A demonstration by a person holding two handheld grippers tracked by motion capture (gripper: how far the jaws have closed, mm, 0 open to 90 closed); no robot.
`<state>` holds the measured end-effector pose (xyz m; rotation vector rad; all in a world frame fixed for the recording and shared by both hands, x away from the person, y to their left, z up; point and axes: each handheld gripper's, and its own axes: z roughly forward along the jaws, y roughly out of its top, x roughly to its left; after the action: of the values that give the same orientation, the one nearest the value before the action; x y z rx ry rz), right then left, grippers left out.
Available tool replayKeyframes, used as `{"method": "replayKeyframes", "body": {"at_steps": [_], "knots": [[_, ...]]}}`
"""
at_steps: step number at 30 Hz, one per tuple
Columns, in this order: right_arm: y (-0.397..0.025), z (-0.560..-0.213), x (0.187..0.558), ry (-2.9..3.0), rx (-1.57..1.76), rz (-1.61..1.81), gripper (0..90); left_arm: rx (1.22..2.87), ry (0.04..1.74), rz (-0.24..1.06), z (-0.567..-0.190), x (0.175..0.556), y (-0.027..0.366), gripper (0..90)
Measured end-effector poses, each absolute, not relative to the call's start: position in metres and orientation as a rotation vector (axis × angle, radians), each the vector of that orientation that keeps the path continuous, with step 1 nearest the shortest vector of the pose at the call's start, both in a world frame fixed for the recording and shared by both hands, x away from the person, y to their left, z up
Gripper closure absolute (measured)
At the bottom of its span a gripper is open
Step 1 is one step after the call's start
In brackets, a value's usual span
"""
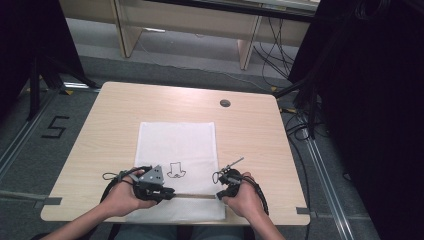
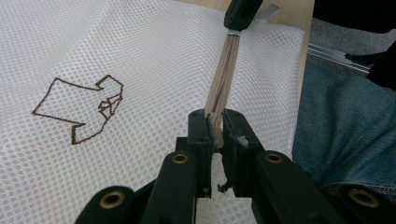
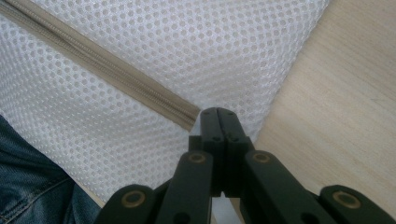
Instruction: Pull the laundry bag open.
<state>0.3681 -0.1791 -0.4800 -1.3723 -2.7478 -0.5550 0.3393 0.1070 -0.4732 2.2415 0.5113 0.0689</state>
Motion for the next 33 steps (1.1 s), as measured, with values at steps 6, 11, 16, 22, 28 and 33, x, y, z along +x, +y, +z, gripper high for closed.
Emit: {"method": "replayKeyframes", "body": {"at_steps": [6,11,16,22,28,33], "knots": [[-0.179,-0.480,0.368,-2.746,-1.374,-0.556,90.0,2.232,0.513,0.071,-0.471,0.340,0.109,81.6],[-0.179,-0.480,0.368,-2.749,-1.373,-0.554,90.0,2.236,0.520,0.070,-0.472,0.339,0.112,81.6],[-0.179,-0.480,0.368,-2.744,-1.382,-0.548,90.0,2.235,0.533,0.090,-0.471,0.340,0.121,81.6],[-0.179,-0.480,0.368,-2.761,-1.367,-0.547,90.0,2.236,0.536,0.091,-0.471,0.339,0.123,81.5],[-0.179,-0.480,0.367,-2.734,-1.386,-0.546,90.0,2.235,0.541,0.089,-0.471,0.338,0.123,81.6],[-0.180,-0.480,0.368,-2.753,-1.373,-0.553,90.0,2.243,0.528,0.093,-0.471,0.339,0.124,81.6]]}}
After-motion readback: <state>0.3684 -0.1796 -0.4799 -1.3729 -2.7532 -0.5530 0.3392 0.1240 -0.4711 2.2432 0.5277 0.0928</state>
